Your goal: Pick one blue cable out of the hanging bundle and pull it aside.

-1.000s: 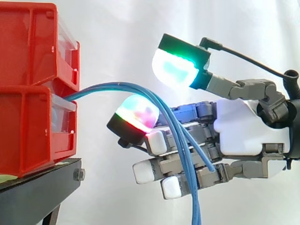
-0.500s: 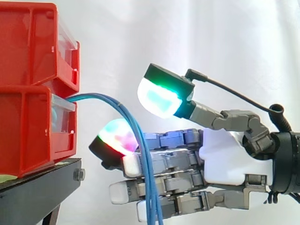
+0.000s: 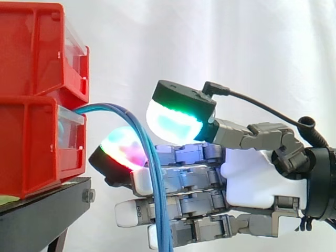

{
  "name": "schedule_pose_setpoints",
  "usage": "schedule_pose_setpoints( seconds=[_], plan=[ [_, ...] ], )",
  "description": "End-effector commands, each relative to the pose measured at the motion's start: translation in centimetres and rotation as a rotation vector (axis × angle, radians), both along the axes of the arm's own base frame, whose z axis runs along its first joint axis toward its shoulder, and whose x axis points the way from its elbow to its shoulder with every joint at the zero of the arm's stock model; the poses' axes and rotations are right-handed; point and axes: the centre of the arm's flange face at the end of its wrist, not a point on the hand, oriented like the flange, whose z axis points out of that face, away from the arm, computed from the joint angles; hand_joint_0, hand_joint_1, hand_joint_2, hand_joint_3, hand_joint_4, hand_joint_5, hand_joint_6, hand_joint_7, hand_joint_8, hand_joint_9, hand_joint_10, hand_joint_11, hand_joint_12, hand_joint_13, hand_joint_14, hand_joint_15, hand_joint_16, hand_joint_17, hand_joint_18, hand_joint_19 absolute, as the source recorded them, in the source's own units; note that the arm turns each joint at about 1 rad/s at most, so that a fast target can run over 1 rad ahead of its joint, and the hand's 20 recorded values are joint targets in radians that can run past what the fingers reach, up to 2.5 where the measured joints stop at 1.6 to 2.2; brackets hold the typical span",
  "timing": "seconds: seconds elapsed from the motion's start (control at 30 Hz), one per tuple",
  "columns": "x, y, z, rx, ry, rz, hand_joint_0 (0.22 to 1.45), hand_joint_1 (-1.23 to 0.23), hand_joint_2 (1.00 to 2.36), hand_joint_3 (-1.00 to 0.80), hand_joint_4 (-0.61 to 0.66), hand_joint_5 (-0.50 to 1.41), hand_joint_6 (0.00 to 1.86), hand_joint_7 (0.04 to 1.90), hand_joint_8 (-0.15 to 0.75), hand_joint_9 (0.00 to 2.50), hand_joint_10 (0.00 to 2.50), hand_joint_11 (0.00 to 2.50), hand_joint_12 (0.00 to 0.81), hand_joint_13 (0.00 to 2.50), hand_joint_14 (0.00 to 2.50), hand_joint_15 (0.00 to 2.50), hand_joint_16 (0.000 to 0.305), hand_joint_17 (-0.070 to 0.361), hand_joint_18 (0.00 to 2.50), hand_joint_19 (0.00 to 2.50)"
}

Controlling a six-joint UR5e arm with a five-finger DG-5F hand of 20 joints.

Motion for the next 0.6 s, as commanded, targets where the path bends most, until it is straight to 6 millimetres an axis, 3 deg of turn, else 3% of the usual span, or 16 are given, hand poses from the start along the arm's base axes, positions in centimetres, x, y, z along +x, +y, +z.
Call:
schedule_pose_setpoints(
  seconds=[0.0, 0.33, 0.47, 0.5, 0.57],
  plan=[
    [0.01, 0.27, 0.01, 0.0, 0.0, 0.003, 0.67, -0.84, 1.02, -0.31, 0.0, -0.2, 0.87, 0.76, 0.267, 0.9, 0.02, 0.64, 0.33, 0.79, 0.02, 0.4, 0.045, 0.101, 0.77, 0.56],
    [-0.07, 0.28, -0.08, -0.001, 0.008, 0.006, 0.78, -0.91, 1.0, -0.5, 0.04, -0.2, 0.89, 0.68, 0.257, 0.94, 0.02, 0.68, 0.328, 0.84, 0.02, 0.41, 0.042, 0.094, 0.83, 0.55],
    [-0.28, 0.21, -0.32, 0.0, 0.031, 0.014, 0.63, -0.89, 1.0, -0.5, 0.08, -0.19, 0.9, 0.72, 0.276, 0.99, 0.02, 0.69, 0.34, 0.86, 0.02, 0.45, 0.044, 0.098, 0.85, 0.6],
    [-0.36, 0.23, -0.29, 0.004, 0.037, 0.019, 0.55, -0.85, 1.0, -0.5, 0.1, -0.19, 0.89, 0.72, 0.292, 1.01, 0.02, 0.71, 0.363, 0.88, 0.02, 0.46, 0.048, 0.107, 0.87, 0.62],
    [-0.41, 0.25, -0.44, 0.011, 0.046, 0.023, 0.52, -0.79, 1.0, -0.5, 0.11, -0.17, 0.89, 0.74, 0.314, 1.05, 0.02, 0.7, 0.375, 0.89, 0.02, 0.47, 0.051, 0.114, 0.88, 0.63]
  ],
)
